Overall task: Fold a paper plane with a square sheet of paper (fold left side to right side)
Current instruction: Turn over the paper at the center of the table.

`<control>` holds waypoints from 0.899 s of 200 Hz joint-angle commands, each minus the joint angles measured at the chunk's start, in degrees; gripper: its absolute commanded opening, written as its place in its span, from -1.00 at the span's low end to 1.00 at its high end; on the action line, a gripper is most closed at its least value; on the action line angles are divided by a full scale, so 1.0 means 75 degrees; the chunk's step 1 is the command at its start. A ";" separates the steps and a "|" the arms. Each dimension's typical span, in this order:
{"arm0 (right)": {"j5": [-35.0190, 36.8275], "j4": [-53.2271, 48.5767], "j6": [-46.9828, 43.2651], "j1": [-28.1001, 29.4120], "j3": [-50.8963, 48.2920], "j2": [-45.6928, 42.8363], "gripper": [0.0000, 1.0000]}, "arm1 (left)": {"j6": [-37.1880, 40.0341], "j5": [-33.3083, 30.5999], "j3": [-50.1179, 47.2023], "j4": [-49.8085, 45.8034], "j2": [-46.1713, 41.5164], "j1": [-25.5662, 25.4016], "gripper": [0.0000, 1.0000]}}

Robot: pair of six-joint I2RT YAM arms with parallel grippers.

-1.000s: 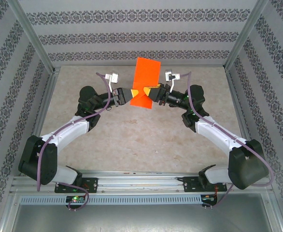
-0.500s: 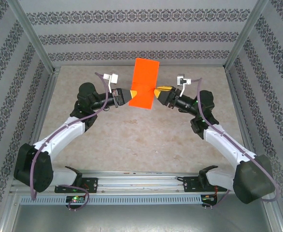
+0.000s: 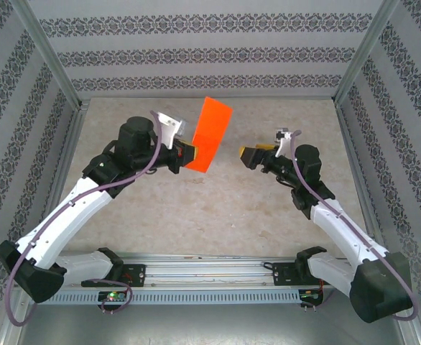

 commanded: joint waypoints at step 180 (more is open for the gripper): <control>0.5732 -0.3362 -0.1404 -0.0040 -0.0812 -0.2376 0.96 | -0.5023 -0.7533 0.1642 -0.4308 0.4509 -0.3171 -1.00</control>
